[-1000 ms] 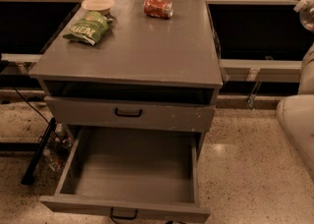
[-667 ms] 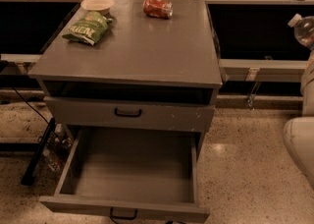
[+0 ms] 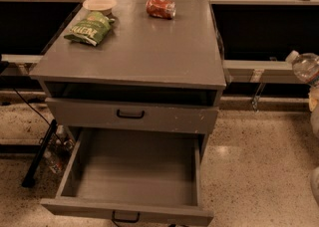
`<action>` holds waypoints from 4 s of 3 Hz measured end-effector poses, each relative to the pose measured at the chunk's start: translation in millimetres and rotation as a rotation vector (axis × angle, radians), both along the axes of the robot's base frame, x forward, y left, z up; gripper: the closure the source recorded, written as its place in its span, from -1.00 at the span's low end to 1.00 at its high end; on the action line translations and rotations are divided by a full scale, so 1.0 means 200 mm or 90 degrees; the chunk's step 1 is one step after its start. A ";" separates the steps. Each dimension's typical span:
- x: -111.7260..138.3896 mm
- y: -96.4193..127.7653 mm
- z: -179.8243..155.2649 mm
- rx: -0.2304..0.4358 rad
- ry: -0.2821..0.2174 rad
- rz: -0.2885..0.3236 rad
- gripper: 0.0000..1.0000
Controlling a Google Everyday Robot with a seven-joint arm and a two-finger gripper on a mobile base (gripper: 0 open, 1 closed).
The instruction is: Place water bottle into middle drawer
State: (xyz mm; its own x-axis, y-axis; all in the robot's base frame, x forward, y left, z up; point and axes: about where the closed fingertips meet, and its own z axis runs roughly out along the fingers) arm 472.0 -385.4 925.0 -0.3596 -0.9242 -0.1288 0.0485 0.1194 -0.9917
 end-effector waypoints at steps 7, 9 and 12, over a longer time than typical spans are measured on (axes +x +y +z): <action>0.20 0.26 -0.46 0.085 0.162 0.151 1.00; 0.25 0.59 -0.61 0.111 0.202 0.250 1.00; 0.03 0.91 -0.78 0.112 0.298 0.461 1.00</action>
Offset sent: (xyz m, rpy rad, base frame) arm 0.0077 -0.0049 -0.0111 0.0153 0.0326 -0.0002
